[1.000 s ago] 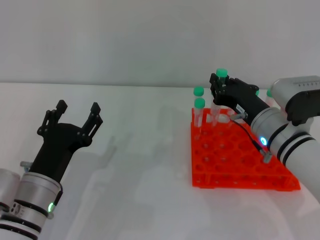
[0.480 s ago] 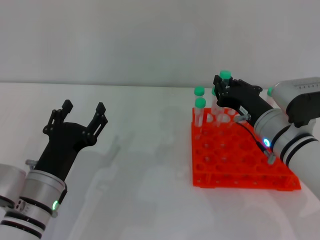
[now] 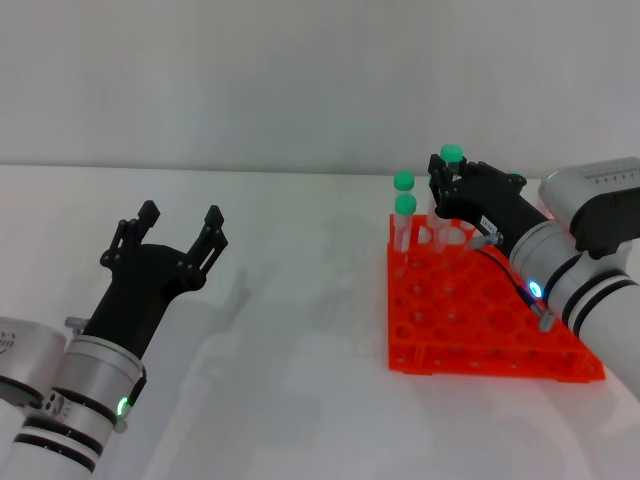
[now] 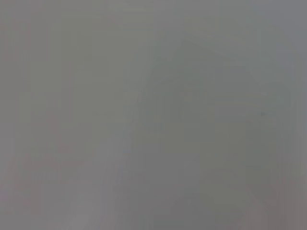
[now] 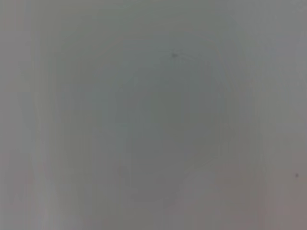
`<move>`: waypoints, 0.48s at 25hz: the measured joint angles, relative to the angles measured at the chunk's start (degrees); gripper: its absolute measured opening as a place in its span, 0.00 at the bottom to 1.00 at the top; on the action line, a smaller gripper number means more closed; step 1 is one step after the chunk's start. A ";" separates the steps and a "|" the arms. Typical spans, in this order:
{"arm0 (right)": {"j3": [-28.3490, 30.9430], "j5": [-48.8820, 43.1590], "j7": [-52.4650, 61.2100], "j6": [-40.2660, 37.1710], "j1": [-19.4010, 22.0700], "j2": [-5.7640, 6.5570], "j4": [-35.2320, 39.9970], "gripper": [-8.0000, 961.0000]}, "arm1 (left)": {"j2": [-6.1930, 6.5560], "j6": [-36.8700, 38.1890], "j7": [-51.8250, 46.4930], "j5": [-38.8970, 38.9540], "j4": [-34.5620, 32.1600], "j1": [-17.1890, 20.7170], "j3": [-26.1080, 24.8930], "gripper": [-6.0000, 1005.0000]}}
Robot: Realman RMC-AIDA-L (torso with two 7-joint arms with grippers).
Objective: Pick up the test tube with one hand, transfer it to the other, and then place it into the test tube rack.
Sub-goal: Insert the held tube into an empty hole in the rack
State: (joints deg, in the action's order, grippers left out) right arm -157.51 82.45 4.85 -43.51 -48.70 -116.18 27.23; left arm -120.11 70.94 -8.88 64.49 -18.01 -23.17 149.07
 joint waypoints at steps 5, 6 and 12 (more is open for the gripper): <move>-0.50 0.00 -0.19 0.00 0.10 0.00 -0.23 0.23 | 0.03 -0.02 0.00 0.01 -0.01 -0.11 0.00 0.84; -0.66 -0.01 -0.20 0.00 0.14 0.00 -0.23 0.23 | 0.04 -0.02 0.00 0.01 -0.01 -0.11 0.00 0.84; -0.86 -0.46 -0.21 -0.12 1.28 0.01 0.60 0.23 | 0.05 -0.02 0.00 0.01 -0.01 -0.12 0.00 0.84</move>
State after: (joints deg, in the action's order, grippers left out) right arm -158.37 81.99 4.65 -43.63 -47.42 -116.18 27.83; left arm -120.05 70.92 -8.88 64.51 -18.02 -23.29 149.06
